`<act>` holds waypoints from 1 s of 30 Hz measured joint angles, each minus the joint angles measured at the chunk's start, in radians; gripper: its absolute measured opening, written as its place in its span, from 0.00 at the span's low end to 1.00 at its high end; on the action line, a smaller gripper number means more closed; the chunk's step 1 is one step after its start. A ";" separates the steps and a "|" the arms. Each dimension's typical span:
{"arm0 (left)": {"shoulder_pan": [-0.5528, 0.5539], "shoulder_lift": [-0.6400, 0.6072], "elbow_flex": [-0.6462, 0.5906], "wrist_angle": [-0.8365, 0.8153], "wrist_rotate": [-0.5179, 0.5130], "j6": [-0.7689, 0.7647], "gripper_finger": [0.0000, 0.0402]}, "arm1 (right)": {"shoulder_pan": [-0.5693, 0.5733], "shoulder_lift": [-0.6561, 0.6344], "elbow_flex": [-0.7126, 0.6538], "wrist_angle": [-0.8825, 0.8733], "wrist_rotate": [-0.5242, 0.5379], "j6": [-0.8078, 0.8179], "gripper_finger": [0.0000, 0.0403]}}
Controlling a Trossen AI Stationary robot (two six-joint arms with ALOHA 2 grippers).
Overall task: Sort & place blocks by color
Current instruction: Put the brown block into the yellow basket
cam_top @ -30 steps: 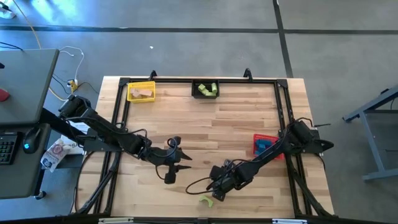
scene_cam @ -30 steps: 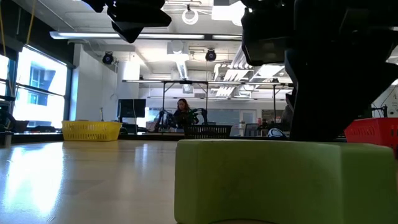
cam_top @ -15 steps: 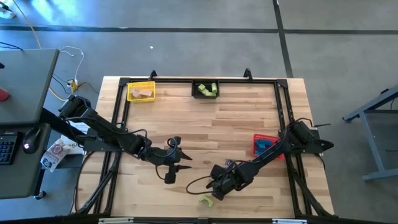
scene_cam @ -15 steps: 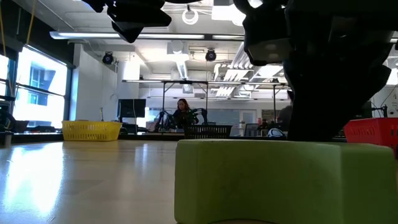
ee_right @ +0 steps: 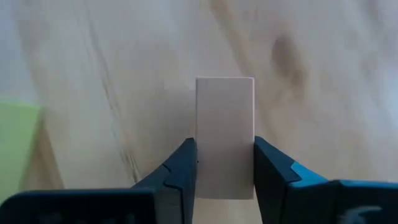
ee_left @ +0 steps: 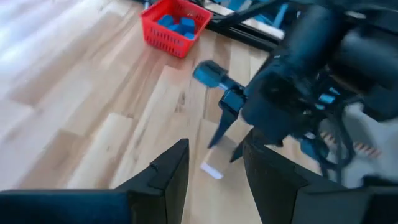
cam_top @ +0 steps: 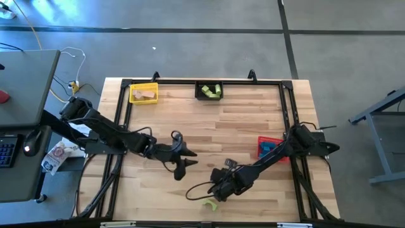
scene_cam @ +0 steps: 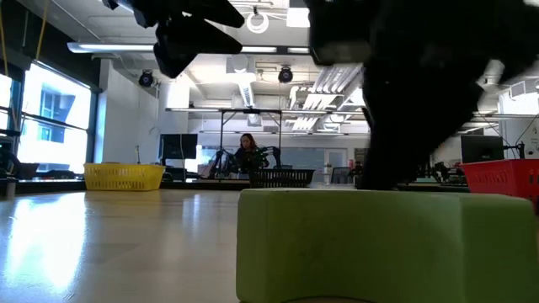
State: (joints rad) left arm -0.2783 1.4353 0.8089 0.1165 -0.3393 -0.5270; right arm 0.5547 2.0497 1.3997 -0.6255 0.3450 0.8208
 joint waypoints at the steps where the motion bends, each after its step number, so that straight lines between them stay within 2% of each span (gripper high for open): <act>1: 0.007 0.000 0.000 0.001 0.011 -0.041 0.35 | 0.000 -0.002 0.021 -0.019 0.023 -0.018 0.23; 6: 0.033 0.000 0.000 0.007 0.066 -0.223 0.35 | 0.003 -0.005 0.094 -0.111 0.134 -0.117 0.23; 11: 0.056 0.000 0.000 0.016 0.156 -0.324 0.35 | 0.004 -0.005 0.158 -0.140 0.248 -0.228 0.23; 15: 0.063 0.000 0.000 0.016 0.182 -0.382 0.35 | 0.004 -0.006 0.210 -0.156 0.343 -0.312 0.23; 21: 0.062 0.000 0.000 0.016 0.182 -0.416 0.35 | 0.004 -0.008 0.265 -0.160 0.438 -0.409 0.23; 30: 0.062 0.000 0.000 0.016 0.207 -0.422 0.35 | 0.004 -0.010 0.289 -0.158 0.484 -0.474 0.23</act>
State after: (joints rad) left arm -0.2165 1.4353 0.8089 0.1329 -0.1319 -0.9490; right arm 0.5591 2.0399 1.6886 -0.7834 0.8289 0.3467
